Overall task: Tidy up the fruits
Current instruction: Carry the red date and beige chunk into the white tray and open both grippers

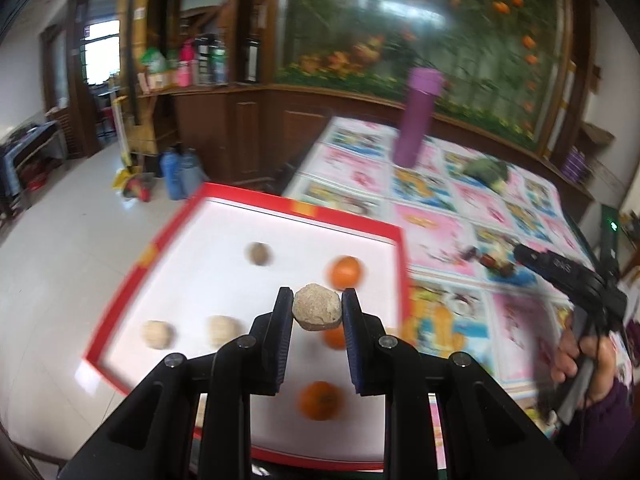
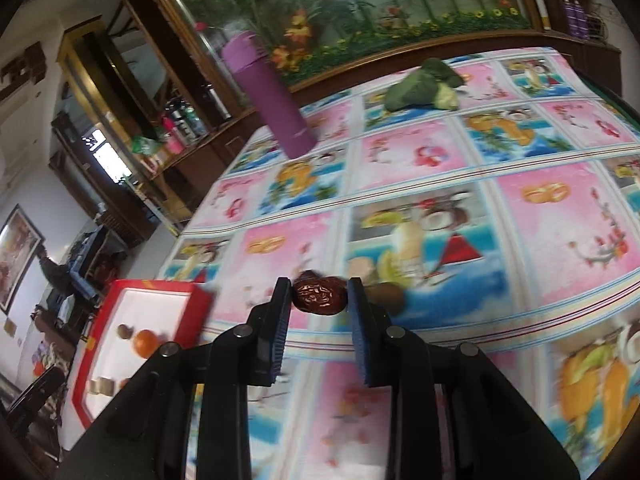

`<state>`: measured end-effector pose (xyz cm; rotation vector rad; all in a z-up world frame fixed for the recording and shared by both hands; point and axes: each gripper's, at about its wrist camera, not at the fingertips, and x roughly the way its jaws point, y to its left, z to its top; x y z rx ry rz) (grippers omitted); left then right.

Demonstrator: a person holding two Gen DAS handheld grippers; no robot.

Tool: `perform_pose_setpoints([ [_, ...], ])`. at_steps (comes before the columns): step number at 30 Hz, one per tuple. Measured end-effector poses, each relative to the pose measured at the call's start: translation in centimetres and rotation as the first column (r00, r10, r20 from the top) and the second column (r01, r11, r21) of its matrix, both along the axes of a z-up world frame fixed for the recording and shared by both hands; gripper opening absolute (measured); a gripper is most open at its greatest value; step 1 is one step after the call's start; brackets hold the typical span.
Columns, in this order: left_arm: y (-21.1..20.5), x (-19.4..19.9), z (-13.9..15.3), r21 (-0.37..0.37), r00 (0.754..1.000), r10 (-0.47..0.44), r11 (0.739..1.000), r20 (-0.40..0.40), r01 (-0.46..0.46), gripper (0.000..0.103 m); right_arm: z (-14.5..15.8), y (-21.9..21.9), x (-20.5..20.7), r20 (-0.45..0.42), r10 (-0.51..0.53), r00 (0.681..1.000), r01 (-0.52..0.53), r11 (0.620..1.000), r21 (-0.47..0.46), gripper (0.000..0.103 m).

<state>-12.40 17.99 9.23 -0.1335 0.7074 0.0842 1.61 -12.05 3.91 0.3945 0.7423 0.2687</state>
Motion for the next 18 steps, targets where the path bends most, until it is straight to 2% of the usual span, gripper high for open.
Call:
perform_pose_setpoints([
  [3, 1.8, -0.6, 0.3, 0.021, 0.999, 0.048, 0.999, 0.023, -0.048, 0.023, 0.4, 3.2, -0.1, 0.0, 0.054, 0.999, -0.054, 0.998, 0.034, 0.031],
  [7, 4.0, -1.2, 0.4, 0.019, 0.994, 0.099, 0.995, 0.039, -0.099, 0.023, 1.1, 8.9, -0.4, 0.006, 0.167, 0.986, -0.167, 0.986, 0.018, 0.031],
  [12, 6.7, -1.9, 0.6, 0.018, 0.984, 0.164, 0.986, 0.066, -0.165, 0.024, 2.7, 15.9, -1.3, 0.015, 0.312, 0.95, -0.312, 0.95, -0.013, 0.031],
  [18, 9.7, -1.0, -0.2, 0.035, 0.975, 0.218, 0.975, 0.05, -0.22, 0.024, 3.3, 21.5, -2.5, 0.003, 0.412, 0.911, -0.412, 0.91, -0.043, 0.031],
])
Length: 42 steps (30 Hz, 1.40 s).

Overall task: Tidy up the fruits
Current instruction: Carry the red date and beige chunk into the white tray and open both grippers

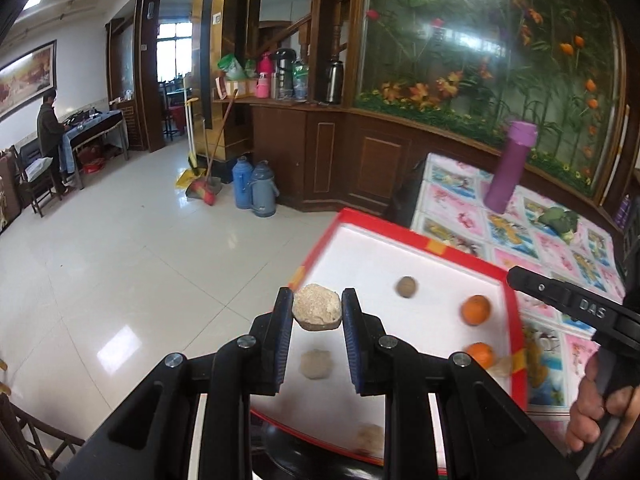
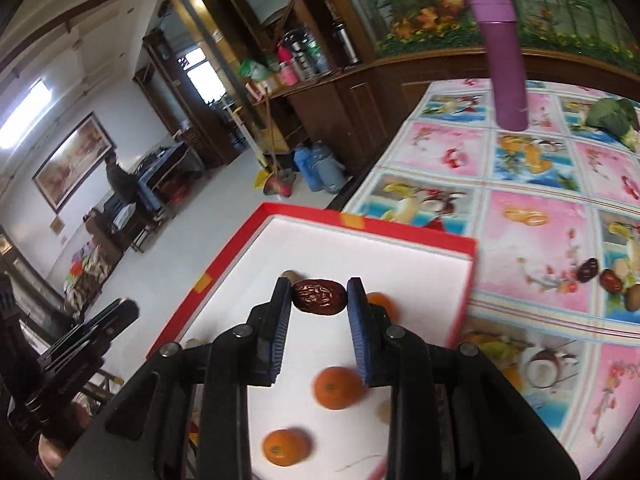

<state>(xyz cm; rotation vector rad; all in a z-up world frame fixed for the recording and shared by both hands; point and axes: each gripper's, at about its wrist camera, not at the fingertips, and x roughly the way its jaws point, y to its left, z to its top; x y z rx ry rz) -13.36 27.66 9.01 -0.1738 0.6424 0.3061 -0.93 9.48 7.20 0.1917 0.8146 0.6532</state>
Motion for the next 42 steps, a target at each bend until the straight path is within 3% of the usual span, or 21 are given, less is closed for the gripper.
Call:
perform_pose_setpoints([
  [13, 2.2, 2.2, -2.6, -0.051, 0.992, -0.083, 0.996, -0.093, 0.079, 0.024, -2.1, 4.7, -1.0, -0.043, 0.082, 0.996, -0.086, 0.989, -0.121, 0.031],
  [20, 1.3, 3.9, -2.8, -0.033, 0.985, -0.119, 0.993, -0.124, 0.116, 0.024, -3.5, 5.6, -0.5, -0.064, 0.081, 0.995, -0.09, 0.981, -0.169, 0.031],
  [32, 1.3, 7.1, -5.6, 0.009, 0.955, -0.097, 0.995, -0.282, 0.104, 0.024, -5.3, 6.7, 1.0, -0.128, 0.105, 0.986, -0.131, 0.967, -0.217, 0.031],
  [35, 1.9, 7.0, -6.0, 0.001, 0.951, -0.084, 0.996, -0.297, 0.088, 0.034, -5.2, 6.3, 1.1, -0.142, 0.104, 0.984, -0.132, 0.969, -0.208, 0.032],
  [37, 2.0, 6.6, -5.7, -0.01, 0.952, -0.088, 0.996, -0.294, 0.089, 0.04, -4.8, 5.3, 1.2, -0.143, 0.108, 0.984, -0.129, 0.98, -0.151, 0.034],
  [42, 1.0, 5.4, -4.1, 0.027, 0.965, -0.062, 0.997, -0.253, 0.071, 0.05, -2.8, 1.7, 0.8, -0.061, 0.071, 0.996, -0.076, 0.994, -0.084, 0.039],
])
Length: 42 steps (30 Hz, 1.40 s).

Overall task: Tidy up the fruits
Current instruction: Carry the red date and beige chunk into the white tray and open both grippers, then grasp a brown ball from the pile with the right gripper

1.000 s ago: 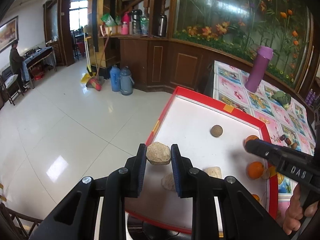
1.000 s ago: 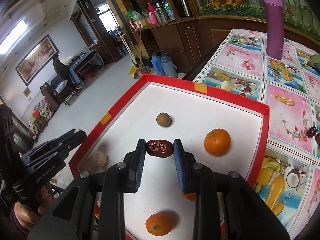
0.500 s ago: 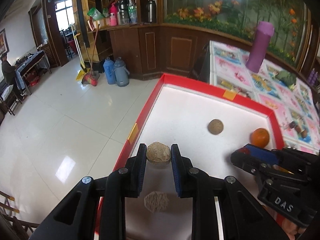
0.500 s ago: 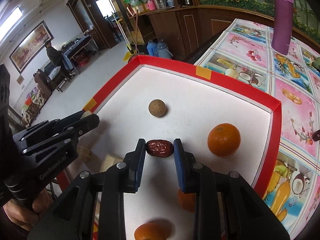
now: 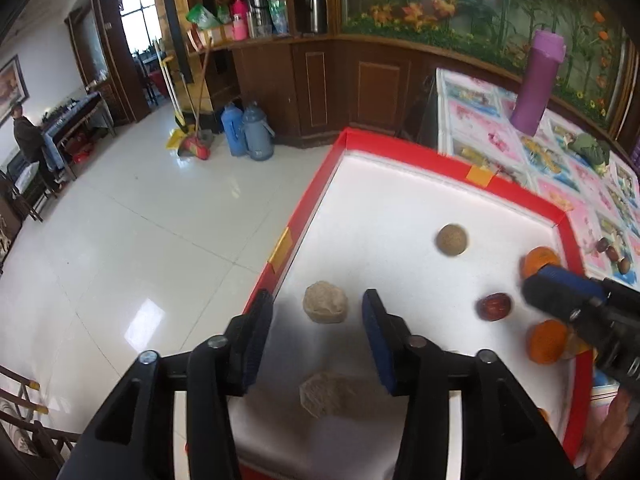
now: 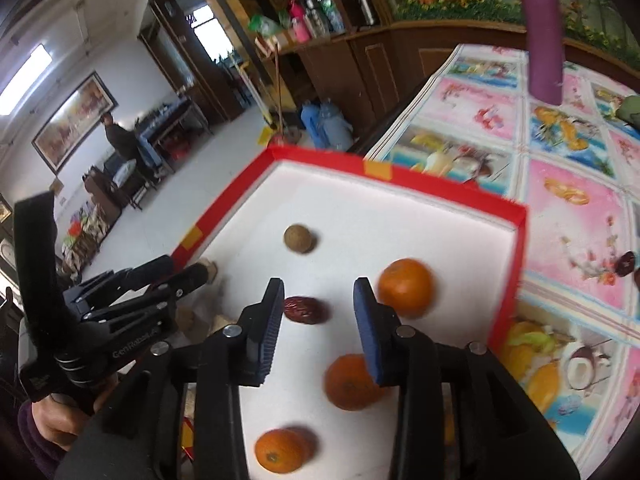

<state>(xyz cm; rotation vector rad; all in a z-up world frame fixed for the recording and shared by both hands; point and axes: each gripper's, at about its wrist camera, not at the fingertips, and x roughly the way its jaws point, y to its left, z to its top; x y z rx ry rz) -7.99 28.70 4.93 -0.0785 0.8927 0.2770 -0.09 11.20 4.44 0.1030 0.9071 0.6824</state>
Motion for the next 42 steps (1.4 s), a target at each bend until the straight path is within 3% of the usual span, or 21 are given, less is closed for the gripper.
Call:
perform_pose_setpoints([
  [5, -2.5, -1.0, 2.0, 0.0, 0.997, -0.037, 0.999, 0.061, 0.038, 0.052, 1.0, -5.8, 0.1, 0.061, -0.08, 0.995, 0.079, 0.997, 0.01, 0.042],
  [10, -6.8, -1.1, 3.7, 0.019, 0.986, -0.132, 0.991, 0.098, 0.131, 0.053, 0.5, -14.7, -0.1, 0.087, -0.214, 0.973, 0.216, 0.976, -0.025, 0.042],
  [17, -13.6, 0.4, 3.9, 0.026, 0.95, -0.297, 0.955, 0.096, 0.296, 0.056, -1.8, -23.9, 1.1, 0.034, -0.36, 0.932, 0.362, 0.93, -0.066, 0.042],
  [23, -17.5, 1.3, 4.0, 0.042, 0.925, -0.374, 0.927, 0.07, 0.372, 0.056, -2.9, -24.7, 2.6, 0.054, -0.378, 0.924, 0.382, 0.917, -0.114, 0.042],
  [30, -19.5, 1.9, 3.4, 0.046, 0.917, -0.397, 0.917, 0.032, 0.396, 0.056, -3.6, -24.3, 4.5, 0.052, -0.384, 0.922, 0.387, 0.912, -0.136, 0.041],
  [33, -20.6, 2.8, 2.9, 0.031, 0.911, -0.413, 0.911, 0.015, 0.412, 0.056, -3.6, -24.5, 4.9, 0.053, -0.385, 0.921, 0.389, 0.909, -0.149, 0.029],
  [35, -21.4, 3.2, 2.7, 0.027, 0.904, -0.427, 0.904, 0.008, 0.426, 0.056, -3.6, -24.9, 5.1, 0.048, -0.385, 0.922, 0.388, 0.91, -0.147, 0.029],
  [42, -25.5, 5.8, 1.3, -0.025, 0.872, -0.489, 0.872, -0.023, 0.489, 0.056, -3.0, -29.2, 5.9, -0.016, -0.491, 0.871, 0.488, 0.869, -0.087, 0.029],
])
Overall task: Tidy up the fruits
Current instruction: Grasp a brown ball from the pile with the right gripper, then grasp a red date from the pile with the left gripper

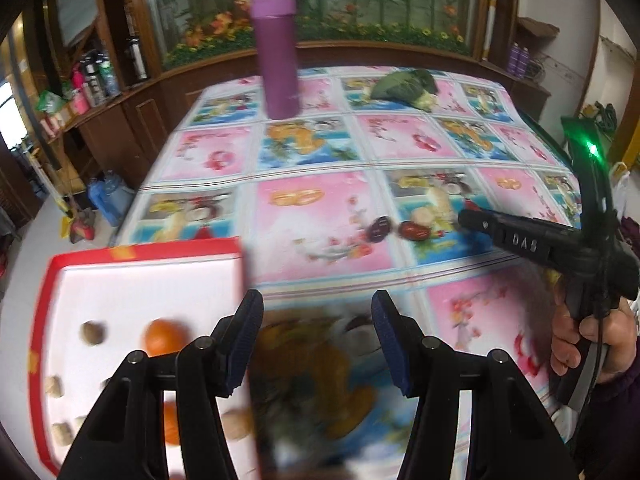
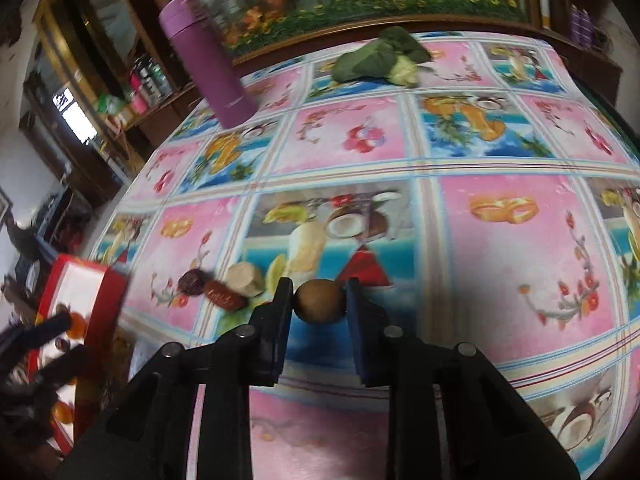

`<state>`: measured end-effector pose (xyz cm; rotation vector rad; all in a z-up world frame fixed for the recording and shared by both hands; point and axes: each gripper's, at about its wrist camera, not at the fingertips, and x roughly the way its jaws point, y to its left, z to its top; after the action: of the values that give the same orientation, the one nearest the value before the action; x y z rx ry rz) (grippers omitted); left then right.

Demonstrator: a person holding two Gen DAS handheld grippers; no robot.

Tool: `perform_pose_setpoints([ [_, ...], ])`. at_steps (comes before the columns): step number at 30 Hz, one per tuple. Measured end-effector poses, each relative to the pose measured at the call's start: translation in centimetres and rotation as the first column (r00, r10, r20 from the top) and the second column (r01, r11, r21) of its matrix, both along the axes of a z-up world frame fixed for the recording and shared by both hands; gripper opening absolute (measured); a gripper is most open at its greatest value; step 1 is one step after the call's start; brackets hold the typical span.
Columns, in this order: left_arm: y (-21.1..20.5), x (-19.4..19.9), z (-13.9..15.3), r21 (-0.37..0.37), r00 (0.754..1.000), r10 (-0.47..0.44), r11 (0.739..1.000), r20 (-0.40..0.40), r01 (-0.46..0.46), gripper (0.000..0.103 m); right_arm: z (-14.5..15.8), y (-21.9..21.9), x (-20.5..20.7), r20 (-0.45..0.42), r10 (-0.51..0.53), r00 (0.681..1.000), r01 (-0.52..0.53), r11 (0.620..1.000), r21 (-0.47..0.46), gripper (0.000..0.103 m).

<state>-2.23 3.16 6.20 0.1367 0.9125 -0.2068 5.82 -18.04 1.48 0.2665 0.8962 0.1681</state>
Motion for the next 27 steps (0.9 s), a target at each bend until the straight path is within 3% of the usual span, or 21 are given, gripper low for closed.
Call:
perform_pose_setpoints([
  [9, -5.9, 4.3, -3.3, -0.06, 0.989, -0.1, 0.994, -0.107, 0.094, 0.05, 0.0, -2.7, 0.7, -0.033, -0.063, 0.997, 0.065, 0.996, 0.055, 0.029],
  [21, -7.6, 7.2, -4.7, -0.048, 0.989, -0.107, 0.994, -0.102, 0.102, 0.05, 0.4, -2.9, 0.8, -0.029, -0.054, 0.998, 0.057, 0.993, 0.099, 0.029],
  [23, -7.7, 7.1, -4.7, -0.041, 0.99, -0.109, 0.994, -0.093, 0.106, 0.046, 0.4, -2.9, 0.7, -0.026, -0.056, 0.998, 0.059, 0.993, 0.101, 0.029],
  [25, -7.7, 7.0, -4.7, -0.034, 0.99, -0.118, 0.993, -0.083, 0.115, 0.033, 0.4, -2.9, 0.7, -0.026, -0.057, 0.998, 0.06, 0.993, 0.1, 0.029],
  [27, -7.6, 6.9, -4.6, -0.041, 0.988, -0.125, 0.992, -0.085, 0.122, 0.033, 0.4, -2.9, 0.7, -0.027, -0.058, 0.998, 0.061, 0.993, 0.098, 0.029],
])
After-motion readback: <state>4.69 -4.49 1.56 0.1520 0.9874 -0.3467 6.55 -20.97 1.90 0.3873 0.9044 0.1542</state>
